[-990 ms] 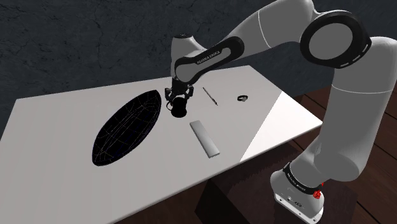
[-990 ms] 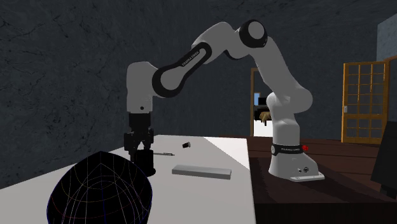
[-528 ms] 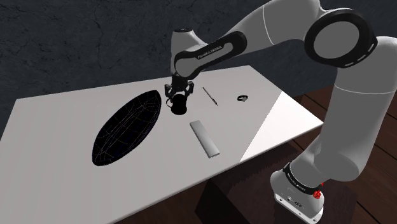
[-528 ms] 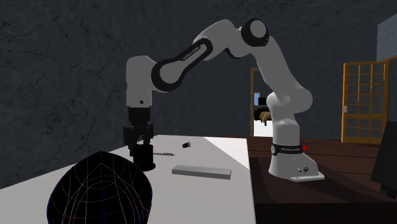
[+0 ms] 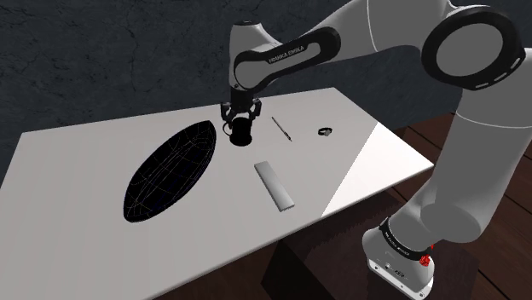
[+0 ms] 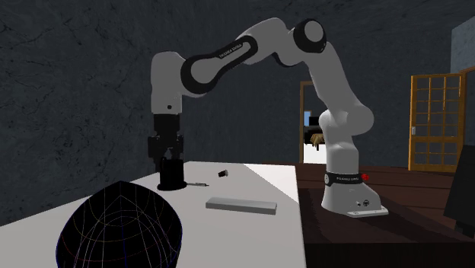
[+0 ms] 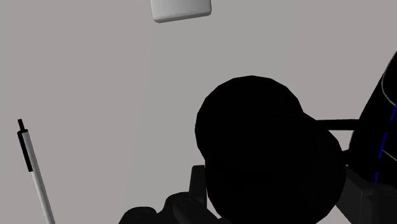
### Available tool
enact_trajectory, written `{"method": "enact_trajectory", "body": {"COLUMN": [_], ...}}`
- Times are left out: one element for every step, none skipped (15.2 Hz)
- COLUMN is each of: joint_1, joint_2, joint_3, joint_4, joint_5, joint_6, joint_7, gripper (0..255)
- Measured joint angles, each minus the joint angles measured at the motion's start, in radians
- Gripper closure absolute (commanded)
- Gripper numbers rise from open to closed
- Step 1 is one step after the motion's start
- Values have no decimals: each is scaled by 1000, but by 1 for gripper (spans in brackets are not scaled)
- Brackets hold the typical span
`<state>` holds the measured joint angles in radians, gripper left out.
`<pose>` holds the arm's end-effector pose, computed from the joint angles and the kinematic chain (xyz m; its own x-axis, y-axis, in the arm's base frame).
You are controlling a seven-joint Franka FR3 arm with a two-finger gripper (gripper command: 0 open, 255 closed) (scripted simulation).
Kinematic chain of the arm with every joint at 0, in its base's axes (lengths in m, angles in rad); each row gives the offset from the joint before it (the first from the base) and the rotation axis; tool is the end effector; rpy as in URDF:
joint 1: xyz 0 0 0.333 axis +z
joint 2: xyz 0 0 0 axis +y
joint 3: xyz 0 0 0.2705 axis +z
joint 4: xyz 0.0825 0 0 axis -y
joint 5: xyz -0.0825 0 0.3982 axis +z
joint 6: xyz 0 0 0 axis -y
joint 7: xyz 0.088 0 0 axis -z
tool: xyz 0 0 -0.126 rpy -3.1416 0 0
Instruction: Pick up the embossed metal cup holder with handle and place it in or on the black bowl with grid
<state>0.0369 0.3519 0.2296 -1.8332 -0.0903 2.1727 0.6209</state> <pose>0.6107 0.1575 0.2747 0.9503 -0.3114 -0.0039 -0.3114 -0.9503 -0.0024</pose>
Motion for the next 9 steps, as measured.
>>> {"method": "enact_trajectory", "body": {"joint_1": [0, 0, -2, -2, -3, -4, -4, -3, -3], "joint_2": [-6, -12, -23, -29, -33, -40, -44, -49, -54], "joint_3": [1, 2, 3, 4, 4, 4, 5, 6, 7], "joint_4": [5, 9, 9, 14, 24, 26, 35, 43, 50], "joint_5": [2, 3, 7, 8, 10, 12, 13, 15, 17], "joint_6": [-11, -21, -32, -43, -56, -65, -78, -90, -103], "joint_7": [0, -1, -3, -4, -6, -8, -8, -8, -9], "gripper": [255, 255, 255, 255, 255, 255, 255, 255, 255]}}
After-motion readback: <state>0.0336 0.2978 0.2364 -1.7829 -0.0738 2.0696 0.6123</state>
